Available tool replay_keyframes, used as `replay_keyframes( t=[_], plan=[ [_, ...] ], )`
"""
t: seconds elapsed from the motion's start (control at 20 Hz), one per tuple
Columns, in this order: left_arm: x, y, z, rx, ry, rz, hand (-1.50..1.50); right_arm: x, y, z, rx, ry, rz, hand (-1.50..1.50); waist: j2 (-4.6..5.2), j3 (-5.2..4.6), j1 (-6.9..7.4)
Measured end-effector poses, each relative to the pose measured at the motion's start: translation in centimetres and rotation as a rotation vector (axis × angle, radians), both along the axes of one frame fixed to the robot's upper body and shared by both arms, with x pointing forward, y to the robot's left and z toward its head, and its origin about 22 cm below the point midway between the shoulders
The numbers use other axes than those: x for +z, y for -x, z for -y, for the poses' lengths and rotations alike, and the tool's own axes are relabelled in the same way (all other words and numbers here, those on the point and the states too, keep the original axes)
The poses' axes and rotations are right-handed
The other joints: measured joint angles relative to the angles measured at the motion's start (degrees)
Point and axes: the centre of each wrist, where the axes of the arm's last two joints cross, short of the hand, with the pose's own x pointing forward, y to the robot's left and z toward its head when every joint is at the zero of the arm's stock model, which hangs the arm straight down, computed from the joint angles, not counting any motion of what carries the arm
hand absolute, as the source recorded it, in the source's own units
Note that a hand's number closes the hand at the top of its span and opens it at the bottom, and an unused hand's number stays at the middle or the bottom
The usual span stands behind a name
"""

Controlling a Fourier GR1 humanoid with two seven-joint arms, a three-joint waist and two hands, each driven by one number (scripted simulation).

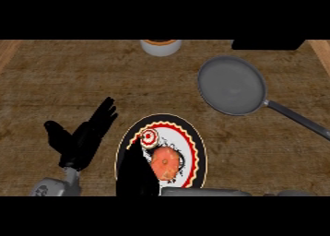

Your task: Pick the squash from the plate and place it in the pan

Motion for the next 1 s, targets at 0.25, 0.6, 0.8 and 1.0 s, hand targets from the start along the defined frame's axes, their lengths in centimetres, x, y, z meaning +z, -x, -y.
replay_keyframes(
  t=[0.25, 0.6, 0.8, 1.0],
  plan=[
    [0.4, -0.1, 0.2, -0.011, 0.002, 0.008, 0.0, -1.3, 1.8, -0.2, -0.061, 0.069, -0.007, -1.5, 0.38, 0.08, 0.56],
    [0.0, 0.6, 0.0, -0.008, -0.005, 0.007, 0.0, -2.7, 3.5, 0.1, -0.089, 0.075, 0.003, -1.5, 0.61, 0.13, 0.66],
    [0.1, 0.4, -0.3, -0.007, 0.001, 0.007, 0.0, -3.1, 3.5, 0.0, -0.082, 0.106, 0.069, -1.5, 0.65, 0.15, 0.34],
    [0.3, 0.3, 0.2, 0.0, 0.001, 0.007, 0.0, -3.4, 2.9, -0.1, -0.09, 0.134, 0.137, -1.5, 0.7, 0.17, 0.27]
  ],
)
